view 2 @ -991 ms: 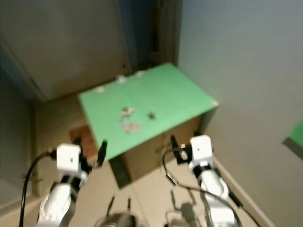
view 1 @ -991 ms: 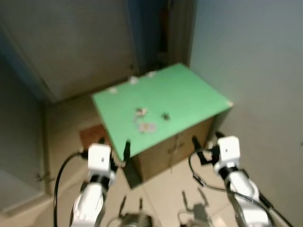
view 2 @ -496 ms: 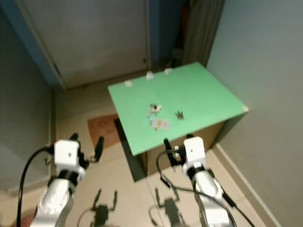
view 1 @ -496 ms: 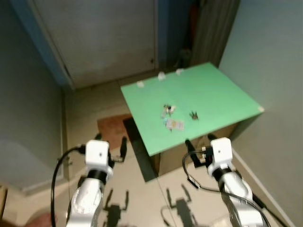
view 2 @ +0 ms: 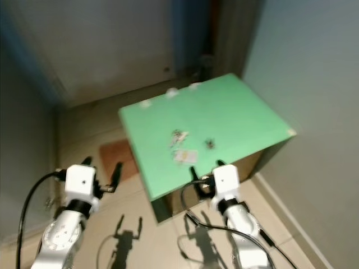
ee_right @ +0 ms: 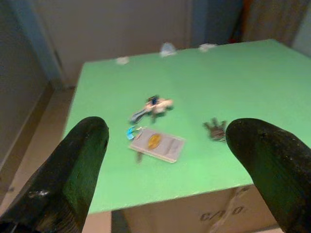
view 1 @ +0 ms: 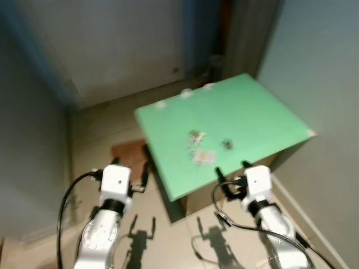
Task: Hang keys on a hook
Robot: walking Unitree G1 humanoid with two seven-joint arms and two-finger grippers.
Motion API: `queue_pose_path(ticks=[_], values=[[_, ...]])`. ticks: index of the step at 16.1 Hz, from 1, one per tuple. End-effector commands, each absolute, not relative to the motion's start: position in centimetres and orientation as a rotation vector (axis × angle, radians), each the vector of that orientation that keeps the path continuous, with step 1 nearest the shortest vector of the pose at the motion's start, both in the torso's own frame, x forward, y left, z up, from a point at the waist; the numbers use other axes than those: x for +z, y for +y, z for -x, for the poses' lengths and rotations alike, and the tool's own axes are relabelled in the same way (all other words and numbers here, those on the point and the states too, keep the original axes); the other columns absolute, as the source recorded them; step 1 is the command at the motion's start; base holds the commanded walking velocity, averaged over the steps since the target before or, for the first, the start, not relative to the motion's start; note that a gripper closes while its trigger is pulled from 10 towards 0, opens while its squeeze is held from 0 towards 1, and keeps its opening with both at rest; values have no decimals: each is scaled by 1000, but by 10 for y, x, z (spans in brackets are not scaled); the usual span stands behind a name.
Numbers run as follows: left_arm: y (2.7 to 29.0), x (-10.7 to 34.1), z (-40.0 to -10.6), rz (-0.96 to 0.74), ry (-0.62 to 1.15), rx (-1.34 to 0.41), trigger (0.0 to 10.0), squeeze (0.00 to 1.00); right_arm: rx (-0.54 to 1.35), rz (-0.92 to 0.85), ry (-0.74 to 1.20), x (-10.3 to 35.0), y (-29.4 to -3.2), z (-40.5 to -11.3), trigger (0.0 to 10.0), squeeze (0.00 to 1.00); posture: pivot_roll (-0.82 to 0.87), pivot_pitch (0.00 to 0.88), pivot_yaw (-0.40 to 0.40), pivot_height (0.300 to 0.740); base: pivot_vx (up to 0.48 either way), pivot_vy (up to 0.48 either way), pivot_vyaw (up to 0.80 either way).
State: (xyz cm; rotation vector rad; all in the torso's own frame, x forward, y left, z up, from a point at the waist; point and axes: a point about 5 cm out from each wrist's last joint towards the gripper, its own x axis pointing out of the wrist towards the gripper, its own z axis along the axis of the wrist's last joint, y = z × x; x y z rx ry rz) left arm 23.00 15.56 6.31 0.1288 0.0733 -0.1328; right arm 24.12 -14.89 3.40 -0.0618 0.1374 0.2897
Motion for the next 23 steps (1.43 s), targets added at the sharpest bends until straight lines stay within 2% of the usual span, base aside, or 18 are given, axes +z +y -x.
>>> queue_pose_path(ticks=[1,4,13,16,19,21,23], values=[[147,63,-232,-130,87,-172,10000,0,276,80,138,34,-157,-240,10000,0,-176,70,86,732,480,0,0],[144,66,-241,-186,92,-231,10000,0,280,80,142,33,-156,-238,10000,0,-174,77,89,732,480,0,0],[155,60,-291,-267,171,-336,10000,0,269,106,151,39,-171,-220,10000,0,-257,143,82,732,0,0,0],[163,40,-304,-293,285,-355,10000,0,338,70,139,54,-171,-198,10000,0,-339,177,104,732,0,0,0],[168,39,-311,-318,293,-344,10000,0,339,96,164,57,-180,-187,10000,0,-368,188,115,732,0,0,0],[176,44,-318,-287,277,-300,10000,0,317,116,183,59,-184,-183,10000,0,-388,185,122,732,0,0,0],[178,67,-309,-64,103,-253,10000,0,336,139,193,56,-178,-188,10000,0,-326,168,105,732,0,0,0]])
